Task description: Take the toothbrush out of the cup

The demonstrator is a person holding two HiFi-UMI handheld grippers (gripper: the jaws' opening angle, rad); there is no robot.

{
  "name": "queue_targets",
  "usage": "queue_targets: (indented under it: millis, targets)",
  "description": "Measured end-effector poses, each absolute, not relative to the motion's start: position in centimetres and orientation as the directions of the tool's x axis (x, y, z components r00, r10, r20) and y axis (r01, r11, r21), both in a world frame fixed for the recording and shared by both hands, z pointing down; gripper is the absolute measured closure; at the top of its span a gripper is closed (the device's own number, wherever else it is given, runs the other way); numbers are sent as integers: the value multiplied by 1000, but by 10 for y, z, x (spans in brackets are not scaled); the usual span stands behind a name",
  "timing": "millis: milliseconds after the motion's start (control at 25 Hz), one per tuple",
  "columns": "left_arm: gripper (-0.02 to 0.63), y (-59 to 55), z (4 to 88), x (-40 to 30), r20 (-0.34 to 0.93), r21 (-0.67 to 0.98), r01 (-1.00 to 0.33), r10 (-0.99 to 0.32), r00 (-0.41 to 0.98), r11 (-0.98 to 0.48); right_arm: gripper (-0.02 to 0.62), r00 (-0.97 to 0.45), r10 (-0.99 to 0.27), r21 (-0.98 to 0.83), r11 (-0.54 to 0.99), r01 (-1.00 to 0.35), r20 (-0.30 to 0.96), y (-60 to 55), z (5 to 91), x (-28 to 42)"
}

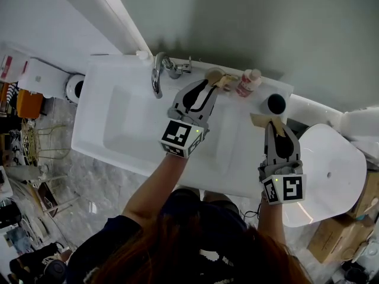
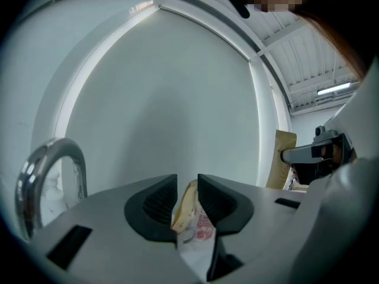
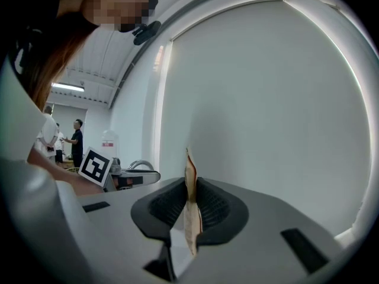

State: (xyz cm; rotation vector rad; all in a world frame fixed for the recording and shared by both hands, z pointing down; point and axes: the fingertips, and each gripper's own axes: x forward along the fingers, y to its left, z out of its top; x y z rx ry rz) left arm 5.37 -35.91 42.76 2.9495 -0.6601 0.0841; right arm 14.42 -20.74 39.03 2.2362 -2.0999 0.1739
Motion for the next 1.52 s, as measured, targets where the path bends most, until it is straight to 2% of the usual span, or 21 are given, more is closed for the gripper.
queue_targets:
  millis: [280, 520, 640, 920, 1520]
  targets:
    - [418, -368, 462, 93, 174, 120, -393, -371, 912, -912, 529, 39, -988, -26, -44, -999, 150, -214, 401, 150]
    - [403, -375, 479, 118, 218, 109, -386, -357, 908, -916, 529, 40, -986, -37, -46, -998, 161, -212, 409, 156]
    - [412, -380, 480, 122, 219, 91, -394, -368, 904, -915, 529, 45, -985, -40, -52, -998, 165, -211, 410, 159]
    - [501, -382, 471, 120, 216, 62, -397, -376, 901, -916, 529, 55, -986, -42, -62, -997, 155, -209, 406, 166]
    - [512, -351, 363, 72, 97, 29, -393, -389, 916, -919, 529, 29, -997, -21, -31, -999, 77, -218, 372, 157]
